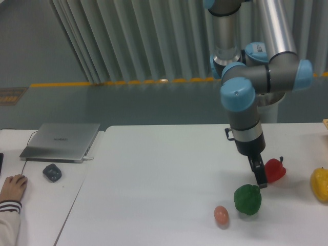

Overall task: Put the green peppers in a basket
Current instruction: 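Lower the gripper onto the green bell pepper and close on it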

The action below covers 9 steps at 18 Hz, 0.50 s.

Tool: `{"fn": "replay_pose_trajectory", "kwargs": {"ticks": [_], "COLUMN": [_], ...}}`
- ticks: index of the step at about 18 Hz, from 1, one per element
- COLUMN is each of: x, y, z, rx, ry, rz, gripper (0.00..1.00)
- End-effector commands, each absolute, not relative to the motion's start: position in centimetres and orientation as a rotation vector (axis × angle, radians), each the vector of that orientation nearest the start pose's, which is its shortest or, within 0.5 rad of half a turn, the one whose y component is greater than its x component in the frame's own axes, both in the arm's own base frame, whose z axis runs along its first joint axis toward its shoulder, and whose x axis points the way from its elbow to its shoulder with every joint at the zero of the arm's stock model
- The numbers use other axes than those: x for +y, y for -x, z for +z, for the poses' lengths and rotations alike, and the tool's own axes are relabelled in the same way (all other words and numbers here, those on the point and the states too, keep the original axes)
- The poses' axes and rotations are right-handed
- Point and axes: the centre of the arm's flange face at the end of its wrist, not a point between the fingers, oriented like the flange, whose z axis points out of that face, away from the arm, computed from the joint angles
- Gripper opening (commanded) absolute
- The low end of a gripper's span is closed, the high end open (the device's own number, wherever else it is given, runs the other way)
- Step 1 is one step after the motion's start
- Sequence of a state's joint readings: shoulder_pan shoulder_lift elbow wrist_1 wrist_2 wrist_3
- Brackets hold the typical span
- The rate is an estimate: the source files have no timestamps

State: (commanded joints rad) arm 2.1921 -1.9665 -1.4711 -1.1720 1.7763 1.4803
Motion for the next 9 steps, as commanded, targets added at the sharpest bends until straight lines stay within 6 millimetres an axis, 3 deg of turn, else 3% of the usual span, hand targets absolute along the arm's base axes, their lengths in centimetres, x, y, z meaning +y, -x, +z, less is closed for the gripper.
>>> {"fn": "replay_pose_trajectory", "kwargs": {"ticks": [9], "x": [60.7], "y": [28.2], "z": [32.5], "rx": [1.372], "ry": [2.973], "rz": [0.328], "gripper": [1.0]}}
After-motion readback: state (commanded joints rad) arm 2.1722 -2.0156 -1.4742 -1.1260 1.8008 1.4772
